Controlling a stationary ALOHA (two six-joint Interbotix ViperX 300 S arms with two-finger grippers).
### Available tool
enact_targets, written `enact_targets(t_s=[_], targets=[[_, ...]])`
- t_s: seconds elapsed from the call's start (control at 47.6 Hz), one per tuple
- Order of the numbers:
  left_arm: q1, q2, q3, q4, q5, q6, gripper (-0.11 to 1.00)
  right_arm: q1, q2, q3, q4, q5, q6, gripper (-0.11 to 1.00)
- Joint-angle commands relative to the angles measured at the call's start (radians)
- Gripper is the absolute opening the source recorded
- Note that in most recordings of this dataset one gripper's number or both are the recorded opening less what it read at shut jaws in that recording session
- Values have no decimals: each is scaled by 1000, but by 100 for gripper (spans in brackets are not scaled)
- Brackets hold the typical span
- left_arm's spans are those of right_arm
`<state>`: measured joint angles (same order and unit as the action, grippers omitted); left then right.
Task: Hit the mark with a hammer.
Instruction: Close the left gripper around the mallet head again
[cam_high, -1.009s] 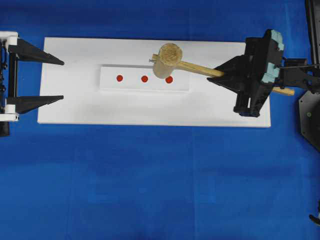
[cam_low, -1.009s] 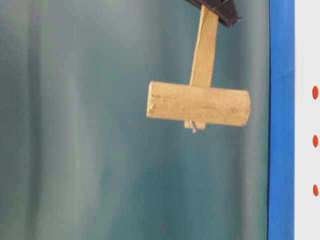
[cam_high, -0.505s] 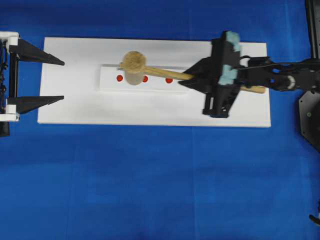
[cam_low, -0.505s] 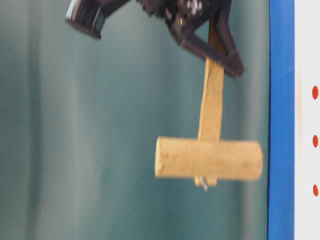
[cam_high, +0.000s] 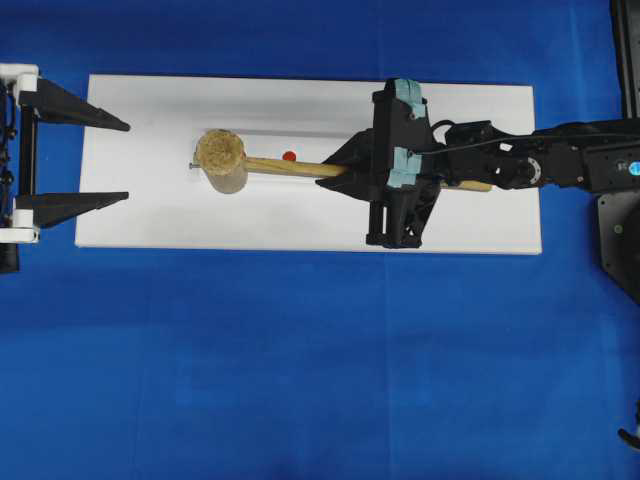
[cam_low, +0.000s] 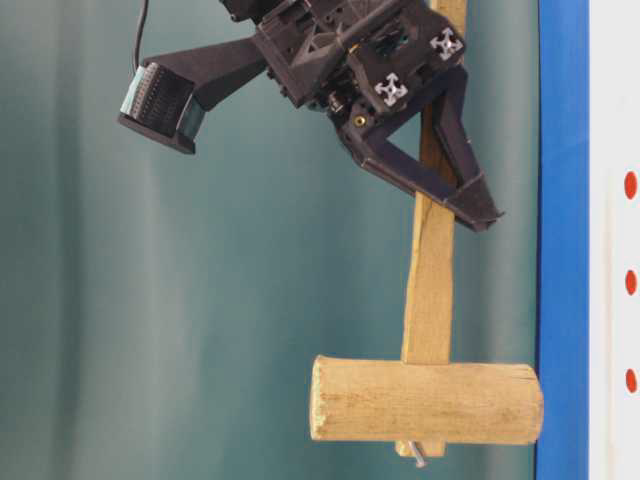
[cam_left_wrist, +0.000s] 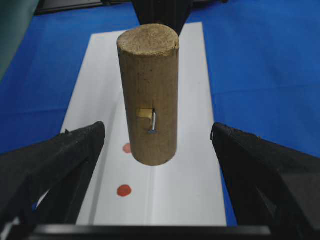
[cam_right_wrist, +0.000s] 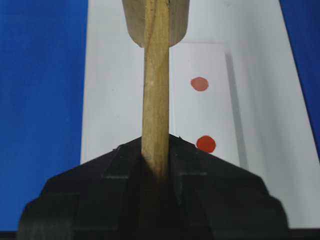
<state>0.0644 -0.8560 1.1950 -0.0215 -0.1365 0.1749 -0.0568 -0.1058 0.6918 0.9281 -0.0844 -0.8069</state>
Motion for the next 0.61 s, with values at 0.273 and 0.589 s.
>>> enact_targets(t_s=[0.273,0.589], targets=[[2,163,-44,-5,-155,-75,86,-2,-14,-29,-11,-6,-3,0],[3,295,-101,-5,-264,-123,89,-2,-14,-28,-12,-11,-3,0]])
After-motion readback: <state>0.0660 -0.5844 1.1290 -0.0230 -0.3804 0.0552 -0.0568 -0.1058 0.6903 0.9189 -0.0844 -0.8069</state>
